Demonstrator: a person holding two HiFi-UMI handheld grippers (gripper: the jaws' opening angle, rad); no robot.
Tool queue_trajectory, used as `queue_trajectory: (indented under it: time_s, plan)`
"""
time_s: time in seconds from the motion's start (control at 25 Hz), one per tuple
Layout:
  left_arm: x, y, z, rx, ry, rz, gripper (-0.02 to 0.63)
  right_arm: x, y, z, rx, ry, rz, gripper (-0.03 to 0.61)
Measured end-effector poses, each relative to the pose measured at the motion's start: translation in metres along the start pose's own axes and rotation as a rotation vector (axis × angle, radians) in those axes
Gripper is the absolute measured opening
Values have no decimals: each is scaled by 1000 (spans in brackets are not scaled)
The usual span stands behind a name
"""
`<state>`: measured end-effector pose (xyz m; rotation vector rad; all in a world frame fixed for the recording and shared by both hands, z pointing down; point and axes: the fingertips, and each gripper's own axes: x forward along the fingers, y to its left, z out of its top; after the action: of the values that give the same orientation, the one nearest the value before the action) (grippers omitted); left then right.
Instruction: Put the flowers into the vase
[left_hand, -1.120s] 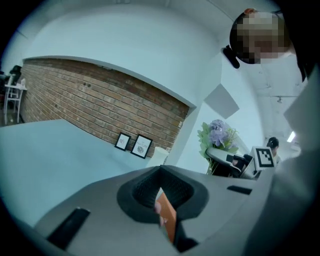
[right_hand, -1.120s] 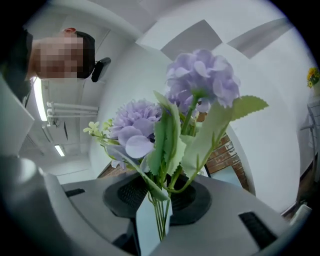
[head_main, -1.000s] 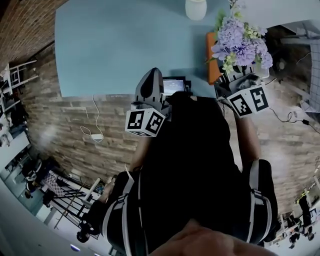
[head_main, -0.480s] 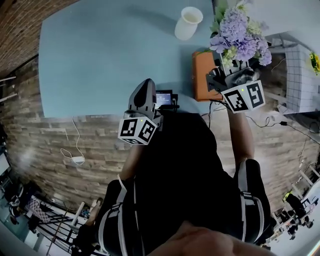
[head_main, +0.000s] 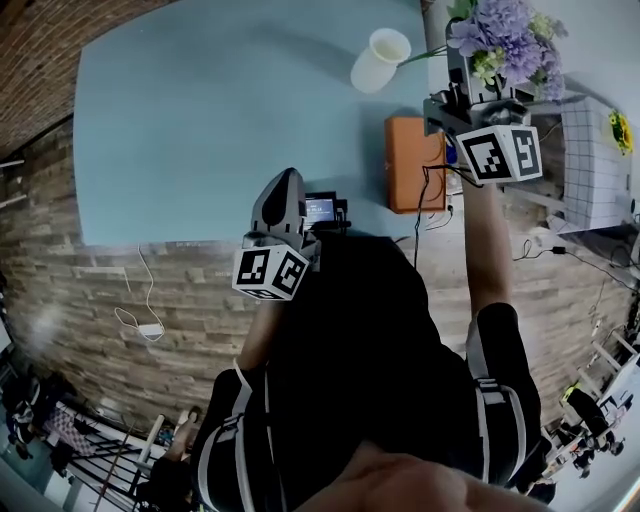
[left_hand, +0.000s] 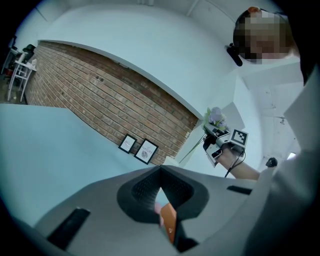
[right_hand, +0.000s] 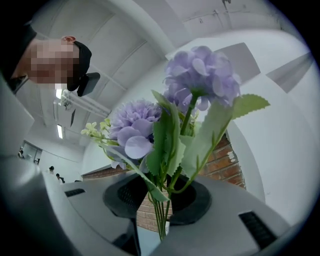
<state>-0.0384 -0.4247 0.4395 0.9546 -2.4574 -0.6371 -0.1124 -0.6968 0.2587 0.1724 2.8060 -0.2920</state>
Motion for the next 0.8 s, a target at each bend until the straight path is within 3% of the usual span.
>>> queue_trajectory:
  time_s: [0.28,0.8]
  plan:
    - [-12,15,3,0,0,37,29,28,-15,-14,-14,-21,-36,124]
    - [-19,27,10,-16,-6,59,29,29,-45,-131,6,184,-129,124]
